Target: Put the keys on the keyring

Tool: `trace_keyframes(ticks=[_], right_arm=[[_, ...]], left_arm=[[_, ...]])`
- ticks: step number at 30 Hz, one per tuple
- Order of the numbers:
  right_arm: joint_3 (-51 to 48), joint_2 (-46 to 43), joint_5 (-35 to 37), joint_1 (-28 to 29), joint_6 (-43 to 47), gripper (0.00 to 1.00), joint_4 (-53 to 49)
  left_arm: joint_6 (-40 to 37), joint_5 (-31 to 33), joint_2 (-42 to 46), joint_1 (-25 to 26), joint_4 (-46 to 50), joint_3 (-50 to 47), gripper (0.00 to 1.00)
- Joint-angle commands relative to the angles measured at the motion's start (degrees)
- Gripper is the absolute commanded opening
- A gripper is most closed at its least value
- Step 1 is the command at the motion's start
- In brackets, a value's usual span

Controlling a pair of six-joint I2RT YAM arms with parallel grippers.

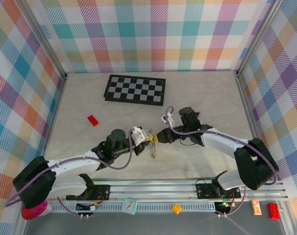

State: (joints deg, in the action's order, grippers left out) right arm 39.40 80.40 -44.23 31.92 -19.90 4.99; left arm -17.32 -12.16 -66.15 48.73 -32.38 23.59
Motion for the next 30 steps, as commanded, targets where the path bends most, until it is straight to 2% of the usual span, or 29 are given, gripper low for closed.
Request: trace_keyframes(ticks=[1, 4, 8, 13, 17, 20, 22, 26, 30], right_arm=[[-0.5, -3.3, 1.7, -1.0, 2.5, 0.39, 1.9], [-1.0, -8.5, 6.0, -1.2, 7.2, 0.49, 0.3], [-3.6, -15.0, 12.5, -1.2, 15.6, 0.52, 1.1], [-7.1, -18.5, 9.5, -1.1, 30.3, 0.53, 5.2], [-7.6, -18.7, 8.8, -1.1, 35.9, 0.48, 5.3], [-7.9, -18.9, 15.2, -1.2, 35.1, 0.44, 5.1], [-7.7, -18.7, 19.5, -1.1, 32.6, 0.45, 3.8], [-5.5, -17.9, 22.2, -1.1, 22.3, 0.46, -1.7], [-1.5, -16.4, 26.9, -1.1, 11.8, 0.46, -11.5]], left_arm=[[1.1, -3.8, 0.1, 1.1, -5.8, -0.6, 0.0], [1.3, -4.1, -0.2, 1.0, -6.8, -1.0, 0.0], [2.4, -6.0, -1.0, 0.8, -10.9, -2.2, 0.0], [5.6, -11.4, -4.9, -1.2, -22.0, -4.8, 0.0], [7.8, -14.3, -8.5, -3.0, -30.2, -6.0, 0.0], [7.7, -14.2, -9.3, -3.5, -29.2, -5.5, 0.0], [7.7, -13.4, -8.5, -3.8, -28.0, -5.7, 0.0], [6.3, -12.0, -3.6, -4.2, -18.9, -5.3, 0.0], [5.5, -9.1, 1.6, -4.2, -10.5, -4.8, 0.0]])
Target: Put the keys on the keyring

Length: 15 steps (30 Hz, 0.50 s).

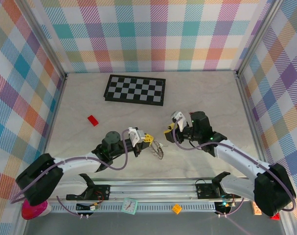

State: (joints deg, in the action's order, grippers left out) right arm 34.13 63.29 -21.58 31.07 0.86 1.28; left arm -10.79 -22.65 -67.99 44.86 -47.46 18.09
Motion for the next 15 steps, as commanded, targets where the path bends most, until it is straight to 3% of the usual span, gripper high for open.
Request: trace_keyframes(ticks=[1, 6, 15], right_arm=[[4.6, 0.9, 5.5, -0.2, -10.9, 0.46, -9.8], [7.8, 3.4, 6.1, 1.1, -15.8, 0.42, -17.8], [19.0, 19.7, 15.1, 11.1, -22.0, 0.41, -30.1]], left_arm=[[-1.2, 2.1, 4.7, -0.4, 6.4, 0.7, 0.0], [-1.5, 6.1, 9.8, -0.4, 14.0, 1.5, 0.0], [-1.3, 13.0, 19.6, -0.6, 23.1, 2.2, 0.0]])
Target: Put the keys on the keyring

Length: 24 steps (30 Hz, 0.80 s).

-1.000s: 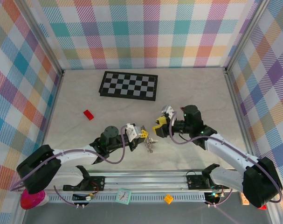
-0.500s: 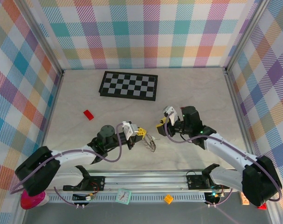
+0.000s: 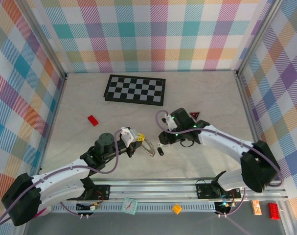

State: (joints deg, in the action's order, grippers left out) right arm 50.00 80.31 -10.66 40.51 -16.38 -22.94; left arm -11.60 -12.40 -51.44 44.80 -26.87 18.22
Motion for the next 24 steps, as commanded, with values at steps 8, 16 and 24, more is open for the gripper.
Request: trace_keyframes(ticks=[8, 16, 24], right_arm=[[8.1, 12.6, 9.2, 6.5, -15.1, 0.37, -8.1], [10.6, 17.4, 12.3, 9.2, -18.5, 0.31, -9.5], [12.3, 20.8, 14.9, 10.3, -19.3, 0.25, -10.8]], left_arm=[[-0.9, 5.2, 11.5, -0.6, 9.8, 2.1, 0.0], [-1.1, 5.7, 15.1, -0.7, 12.5, 1.9, 0.0], [-1.2, 5.5, 15.1, -0.6, 12.5, 2.2, 0.0]])
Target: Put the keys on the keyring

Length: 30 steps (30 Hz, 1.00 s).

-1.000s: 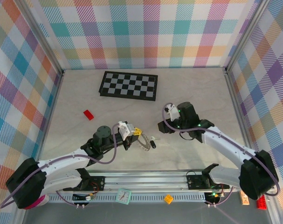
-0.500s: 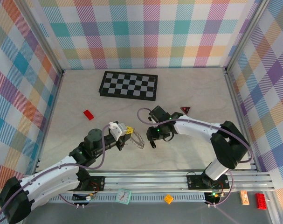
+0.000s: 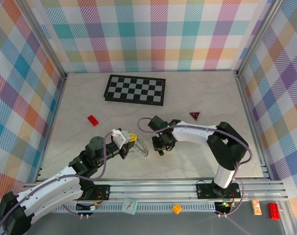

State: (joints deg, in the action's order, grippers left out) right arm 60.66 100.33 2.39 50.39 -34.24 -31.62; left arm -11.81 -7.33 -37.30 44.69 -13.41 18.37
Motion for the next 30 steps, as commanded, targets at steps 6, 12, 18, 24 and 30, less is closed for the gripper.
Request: trace_keyframes(ticks=[6, 12, 18, 24, 30], right_arm=[[2.5, 1.7, 3.6, 0.7, -1.5, 0.22, -3.0], [3.2, 2.3, 4.0, 1.0, -1.4, 0.21, -3.2], [3.6, 2.7, 4.1, 1.1, -1.5, 0.18, -3.2], [3.7, 2.8, 4.2, 1.2, -1.5, 0.1, -3.1], [4.0, 2.5, 4.6, 1.3, -1.4, 0.08, -3.5]], left_arm=[[-1.1, 0.3, 0.8, -0.5, -1.3, 1.8, 0.0], [-1.0, 0.2, 0.3, -0.5, -1.5, 1.8, 0.0], [-1.1, 0.0, 0.3, -0.5, -1.4, 1.8, 0.0], [-1.3, -0.1, 0.2, -0.5, -1.5, 1.8, 0.0], [-1.2, -0.2, 0.1, -0.5, -1.5, 1.8, 0.0]])
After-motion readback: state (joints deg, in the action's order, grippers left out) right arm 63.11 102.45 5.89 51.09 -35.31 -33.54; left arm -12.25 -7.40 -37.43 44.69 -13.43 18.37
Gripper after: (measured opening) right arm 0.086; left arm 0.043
